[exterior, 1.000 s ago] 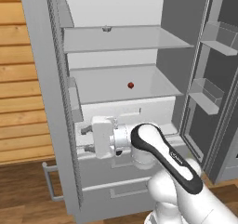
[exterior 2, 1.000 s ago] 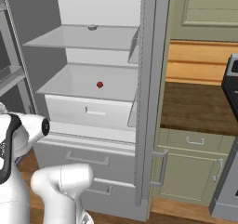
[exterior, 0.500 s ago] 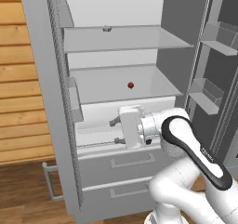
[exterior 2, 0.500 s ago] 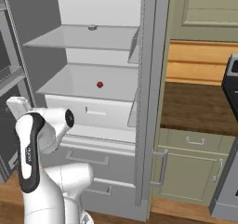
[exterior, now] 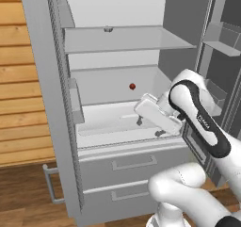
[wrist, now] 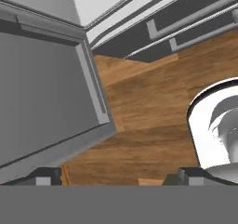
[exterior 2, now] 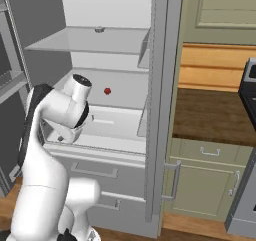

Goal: Take the strawberry from the fridge and place it on top of the pancake, located on the dining counter.

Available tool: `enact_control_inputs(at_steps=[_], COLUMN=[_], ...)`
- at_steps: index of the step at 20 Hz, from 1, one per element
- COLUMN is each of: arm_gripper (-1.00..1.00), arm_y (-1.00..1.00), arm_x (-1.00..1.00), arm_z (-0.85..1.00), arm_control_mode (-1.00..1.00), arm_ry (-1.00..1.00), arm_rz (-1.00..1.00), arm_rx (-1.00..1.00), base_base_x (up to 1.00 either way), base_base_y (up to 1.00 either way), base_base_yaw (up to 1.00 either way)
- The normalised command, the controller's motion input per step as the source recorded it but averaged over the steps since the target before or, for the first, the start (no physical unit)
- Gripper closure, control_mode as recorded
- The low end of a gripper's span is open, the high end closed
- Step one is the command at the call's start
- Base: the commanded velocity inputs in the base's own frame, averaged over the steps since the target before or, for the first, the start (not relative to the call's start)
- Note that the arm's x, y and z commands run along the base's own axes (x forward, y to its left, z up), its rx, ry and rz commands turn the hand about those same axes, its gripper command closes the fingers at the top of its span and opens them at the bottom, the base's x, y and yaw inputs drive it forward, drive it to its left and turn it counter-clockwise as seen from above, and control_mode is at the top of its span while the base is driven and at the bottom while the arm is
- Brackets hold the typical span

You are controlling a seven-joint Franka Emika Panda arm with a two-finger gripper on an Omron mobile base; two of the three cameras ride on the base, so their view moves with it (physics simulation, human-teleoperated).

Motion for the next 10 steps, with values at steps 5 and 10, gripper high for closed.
enact_control_inputs(at_steps=[5, 10], arm_gripper=[-1.00, -1.00], arm_y=[-0.76, -0.53], arm_x=[-0.06, -0.35], arm_z=[-0.17, -0.66], arm_control_mode=[-1.00, -1.00], arm_ry=[0.19, 0.06], arm_rz=[0.04, 0.07], arm_rx=[-0.85, -0.63], base_base_x=[0.00, 0.00], base_base_y=[0.00, 0.00], base_base_yaw=[0.00, 0.00])
